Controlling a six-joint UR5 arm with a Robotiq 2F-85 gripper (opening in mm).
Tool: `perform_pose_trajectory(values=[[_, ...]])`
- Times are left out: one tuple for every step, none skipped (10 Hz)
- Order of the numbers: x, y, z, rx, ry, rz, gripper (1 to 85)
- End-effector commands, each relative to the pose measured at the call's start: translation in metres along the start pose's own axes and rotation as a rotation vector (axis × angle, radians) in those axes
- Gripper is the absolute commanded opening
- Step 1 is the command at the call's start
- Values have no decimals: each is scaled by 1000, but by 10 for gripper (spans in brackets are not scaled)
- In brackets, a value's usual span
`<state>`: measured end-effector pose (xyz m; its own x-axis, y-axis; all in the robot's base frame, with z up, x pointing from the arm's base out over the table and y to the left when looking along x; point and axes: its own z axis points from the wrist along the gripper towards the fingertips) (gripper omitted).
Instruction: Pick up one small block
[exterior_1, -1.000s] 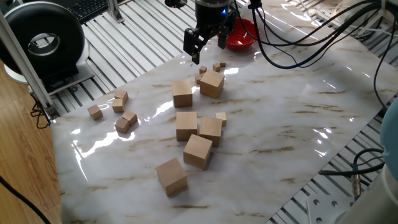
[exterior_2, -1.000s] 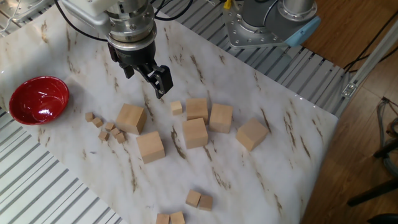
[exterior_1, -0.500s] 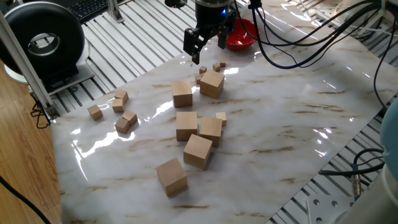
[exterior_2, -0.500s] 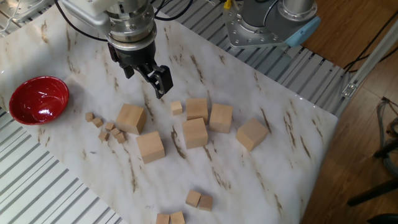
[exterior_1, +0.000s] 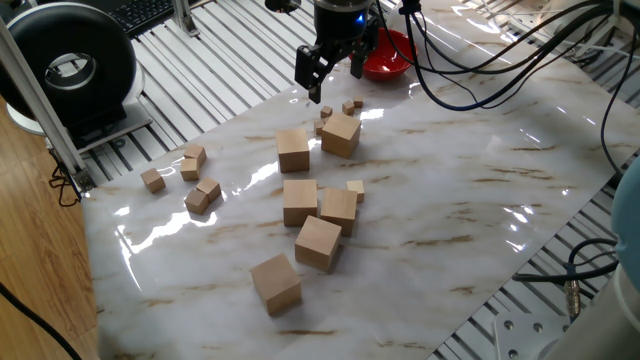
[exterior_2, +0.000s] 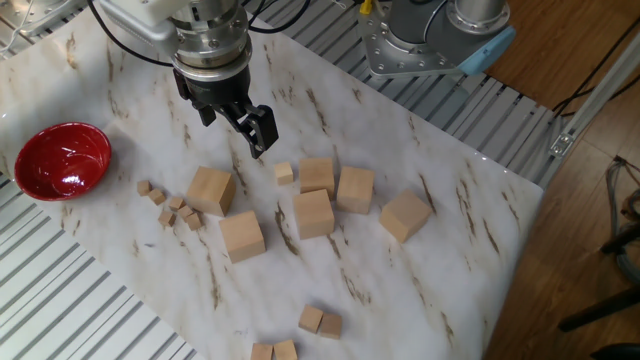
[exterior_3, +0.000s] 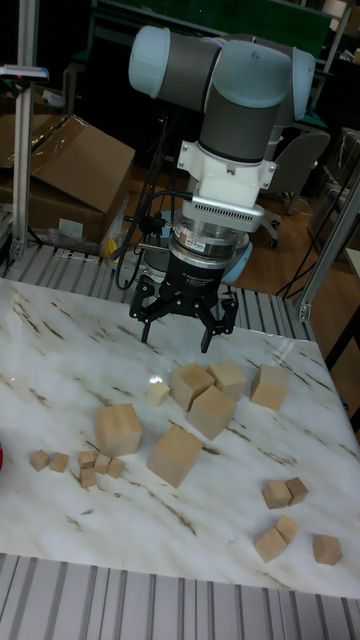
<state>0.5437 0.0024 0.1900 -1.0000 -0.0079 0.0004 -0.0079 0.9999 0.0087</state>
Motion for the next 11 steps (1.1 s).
perform_pose_trajectory(values=[[-21, 47, -4, -184, -52, 333, 10], [-24, 46, -3, -180, -65, 337, 10], [-24, 44, -2, -169, -67, 330, 10], [-24, 43, -2, -166, -68, 327, 10], [-26, 41, -1, -155, -77, 324, 10], [-27, 42, -1, -153, -77, 325, 10], [-27, 42, -1, -153, -77, 325, 10], [-26, 42, -1, -150, -76, 325, 10], [-26, 41, -1, -147, -77, 322, 10], [-26, 40, -1, -142, -78, 317, 10], [-26, 39, -1, -139, -77, 311, 10]])
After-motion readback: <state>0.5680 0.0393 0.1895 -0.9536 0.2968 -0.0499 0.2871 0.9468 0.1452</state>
